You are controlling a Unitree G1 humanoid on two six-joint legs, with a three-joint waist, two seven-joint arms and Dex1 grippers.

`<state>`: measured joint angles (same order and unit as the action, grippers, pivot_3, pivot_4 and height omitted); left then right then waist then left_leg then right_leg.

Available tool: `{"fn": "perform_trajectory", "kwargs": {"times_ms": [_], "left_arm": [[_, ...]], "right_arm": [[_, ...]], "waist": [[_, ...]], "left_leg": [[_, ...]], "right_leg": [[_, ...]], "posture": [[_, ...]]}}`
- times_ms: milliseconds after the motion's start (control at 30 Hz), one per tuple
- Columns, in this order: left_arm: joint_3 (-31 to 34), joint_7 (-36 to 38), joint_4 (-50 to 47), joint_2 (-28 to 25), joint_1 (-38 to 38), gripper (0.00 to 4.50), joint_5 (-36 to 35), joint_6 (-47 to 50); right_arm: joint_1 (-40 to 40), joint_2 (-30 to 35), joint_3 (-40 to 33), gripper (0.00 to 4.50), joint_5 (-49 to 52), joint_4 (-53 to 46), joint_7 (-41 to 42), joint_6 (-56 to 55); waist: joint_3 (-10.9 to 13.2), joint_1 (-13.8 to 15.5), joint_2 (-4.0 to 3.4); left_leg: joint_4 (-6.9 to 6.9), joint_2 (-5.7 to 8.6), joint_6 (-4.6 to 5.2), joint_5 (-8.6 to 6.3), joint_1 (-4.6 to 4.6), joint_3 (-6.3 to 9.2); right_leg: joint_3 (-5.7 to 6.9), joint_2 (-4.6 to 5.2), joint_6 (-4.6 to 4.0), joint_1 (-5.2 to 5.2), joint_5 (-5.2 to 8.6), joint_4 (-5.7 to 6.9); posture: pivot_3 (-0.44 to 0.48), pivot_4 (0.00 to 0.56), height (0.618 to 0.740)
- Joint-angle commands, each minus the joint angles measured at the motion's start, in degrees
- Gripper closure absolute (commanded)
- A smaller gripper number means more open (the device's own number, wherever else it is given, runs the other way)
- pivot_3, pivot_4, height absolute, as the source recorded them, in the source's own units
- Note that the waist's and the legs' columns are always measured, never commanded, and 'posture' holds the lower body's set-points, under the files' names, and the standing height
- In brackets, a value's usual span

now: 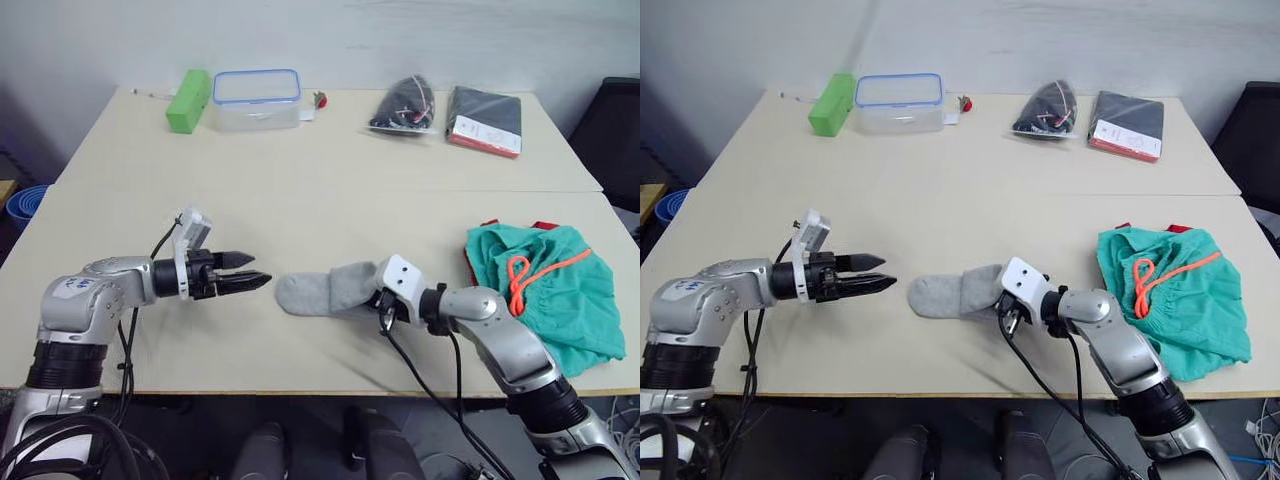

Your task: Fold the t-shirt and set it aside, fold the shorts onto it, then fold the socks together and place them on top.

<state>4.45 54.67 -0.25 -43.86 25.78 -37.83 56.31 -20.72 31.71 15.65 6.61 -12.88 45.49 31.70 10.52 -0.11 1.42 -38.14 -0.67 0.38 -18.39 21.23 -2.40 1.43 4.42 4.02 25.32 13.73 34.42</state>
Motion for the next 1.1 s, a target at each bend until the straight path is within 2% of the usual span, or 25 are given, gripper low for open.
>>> {"fn": "perform_trajectory", "kwargs": {"times_ms": [33,267,433,533,767,933,1100], "left_arm": [[-1.08,-2.43,-1.61,1.08,0.33,0.03,0.11,2.8],[-0.9,-9.7,4.01,9.56,5.41,0.03,-0.7,10.55],[-1.79,-11.62,6.7,11.35,7.34,0.03,-0.02,14.22],[0.17,-10.93,6.45,11.95,7.74,0.63,-2.52,17.06],[2.43,-9.74,5.13,12.07,8.44,2.9,-5.14,19.2],[3.99,-10.4,1.18,16.52,12.77,4.48,-8.81,19.52],[-3.36,-11.36,0.39,20.38,16.21,4.48,-4.33,14.18]], "right_arm": [[0.4,0.44,0.86,4.5,-0.58,1.08,0.4,1.09],[-0.16,0.37,1.11,4.5,-0.62,1.48,0.65,0.94],[0.17,0.35,1.07,4.5,-0.6,1.04,0.41,1.09],[0.63,0.43,0.97,4.5,-0.56,0.65,0.23,1.16],[1.17,0.67,0.77,4.5,-0.54,0.28,0.0,1.21],[1.4,0.82,0.77,4.5,-0.6,0.15,0.18,1.18],[1.25,0.57,0.94,4.5,-0.65,0.41,0.15,1.08]], "waist": [[0.0,0.03,0.0],[0.01,0.02,0.02],[0.0,-0.05,0.03],[0.01,-0.03,0.03],[0.01,-0.04,0.03],[0.0,0.21,0.07],[0.0,0.0,0.06]], "left_leg": [[-0.01,0.0,0.0,0.0,0.0,0.0],[-0.04,0.01,0.02,0.01,0.0,0.0],[-0.04,0.03,0.01,0.02,-0.03,-0.01],[-0.04,0.03,0.01,0.02,-0.03,-0.02],[-0.04,0.02,0.0,0.02,-0.03,-0.01],[-0.08,0.03,0.0,0.03,0.01,0.02],[-0.05,0.09,-0.01,0.03,-0.04,0.01]], "right_leg": [[0.0,0.0,0.0,-0.01,0.0,0.0],[0.03,-0.07,0.03,-0.02,-0.02,0.07],[0.01,-0.09,0.05,-0.02,-0.03,0.12],[0.0,-0.08,0.05,-0.02,-0.03,0.12],[0.01,-0.07,0.05,-0.01,-0.03,0.11],[0.05,-0.03,0.05,-0.02,-0.03,0.1],[0.01,-0.03,0.08,-0.07,-0.05,0.09]], "posture": [[0.0,0.15,0.74],[0.0,0.15,0.74],[0.0,0.15,0.74],[0.0,0.15,0.74],[0.0,0.15,0.74],[0.0,0.15,0.74],[0.0,0.15,0.74]]}}
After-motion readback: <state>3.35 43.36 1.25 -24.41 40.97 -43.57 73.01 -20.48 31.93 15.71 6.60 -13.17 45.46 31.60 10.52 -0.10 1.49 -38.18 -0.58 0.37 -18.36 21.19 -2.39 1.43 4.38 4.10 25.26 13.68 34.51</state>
